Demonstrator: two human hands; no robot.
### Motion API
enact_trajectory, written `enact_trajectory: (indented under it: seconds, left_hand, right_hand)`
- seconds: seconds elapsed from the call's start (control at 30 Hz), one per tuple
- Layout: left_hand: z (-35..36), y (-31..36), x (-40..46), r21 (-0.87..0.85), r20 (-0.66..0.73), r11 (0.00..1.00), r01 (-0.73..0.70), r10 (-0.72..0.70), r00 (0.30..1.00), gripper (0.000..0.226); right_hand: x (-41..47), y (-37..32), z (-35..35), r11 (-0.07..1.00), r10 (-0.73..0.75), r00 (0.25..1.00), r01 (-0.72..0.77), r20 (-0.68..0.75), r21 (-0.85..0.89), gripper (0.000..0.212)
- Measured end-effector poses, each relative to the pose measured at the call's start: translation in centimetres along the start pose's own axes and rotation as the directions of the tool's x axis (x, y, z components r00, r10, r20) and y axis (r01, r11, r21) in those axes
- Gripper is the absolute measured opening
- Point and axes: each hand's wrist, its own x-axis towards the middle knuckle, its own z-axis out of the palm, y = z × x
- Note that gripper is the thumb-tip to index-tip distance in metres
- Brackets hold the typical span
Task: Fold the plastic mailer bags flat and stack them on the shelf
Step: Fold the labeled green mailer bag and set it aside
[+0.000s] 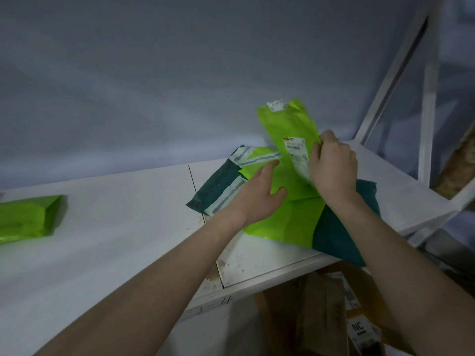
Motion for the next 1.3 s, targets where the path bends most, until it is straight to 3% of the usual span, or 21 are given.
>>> enact_trajectory:
  seconds: [0.27, 0.47, 0.6, 0.73, 0.87, 0.97, 1.07, 1.17, 1.23, 1.3]
  left_hand:
    - [-2.7, 2.9, -2.0, -0.280, 0.040, 0.956, 0.086, -0.078, 0.996, 0.093]
    - [-6.4, 1.3, -5.8, -0.307, -0.203, 0.950, 0.062, -0.129, 0.971, 0.064]
    - [-9.3, -1.3, -8.5, -0.321, -0.340, 0.944, 0.071, -0.184, 0.922, 0.048]
    - [-12.9, -3.9, -11.6, -0.454, -0.452, 0.889, 0.054, -0.283, 0.846, 0.029]
    - [-16.7, -6.2, -15.2, -0.522, -0.500, 0.852, 0.046, -0.349, 0.792, 0.025]
    - [-19.0, -8.2, -17.8, -0.565, -0.486, 0.822, 0.076, -0.405, 0.774, 0.025]
    - [-20.1, -10.1, -20.0, -0.622, -0.430, 0.771, 0.136, -0.482, 0.764, 0.024]
    - [-20.1, -12.0, -21.5, -0.670, -0.341, 0.715, 0.197, -0.533, 0.775, 0.023]
    - [-19.7, -13.1, -22.3, -0.694, -0.289, 0.684, 0.222, -0.548, 0.785, 0.022]
    - [-19.3, -14.2, -22.8, -0.712, -0.250, 0.662, 0.233, -0.550, 0.797, 0.024]
  right_hand:
    - [-0.8, -7.6, -4.1, 0.959, -0.114, 0.991, 0.129, -0.073, 0.251, 0.013]
    - [-4.3, -13.9, -3.9, 0.861, -0.179, 0.982, 0.186, -0.062, 0.473, 0.010]
    - [-6.4, -18.2, -3.5, 0.781, -0.268, 0.963, 0.220, -0.006, 0.584, 0.011]
    - [-8.1, -21.4, -3.0, 0.687, -0.341, 0.933, 0.167, 0.111, 0.707, 0.017]
    - [-9.9, -22.5, -1.0, 0.745, -0.327, 0.942, 0.207, 0.077, 0.634, 0.032]
    - [-11.3, -22.9, 0.5, 0.752, -0.183, 0.977, 0.066, 0.111, 0.656, 0.046]
    - [-12.5, -23.9, 1.9, 0.688, -0.127, 0.918, -0.192, 0.377, 0.700, 0.056]
    - [-13.7, -24.8, 2.9, 0.572, -0.145, 0.784, -0.432, 0.604, 0.697, 0.040]
    - [-14.4, -25.0, 3.7, 0.528, -0.143, 0.769, -0.474, 0.624, 0.705, 0.022]
    - [-15.0, -25.1, 4.5, 0.528, -0.116, 0.782, -0.474, 0.612, 0.705, 0.020]
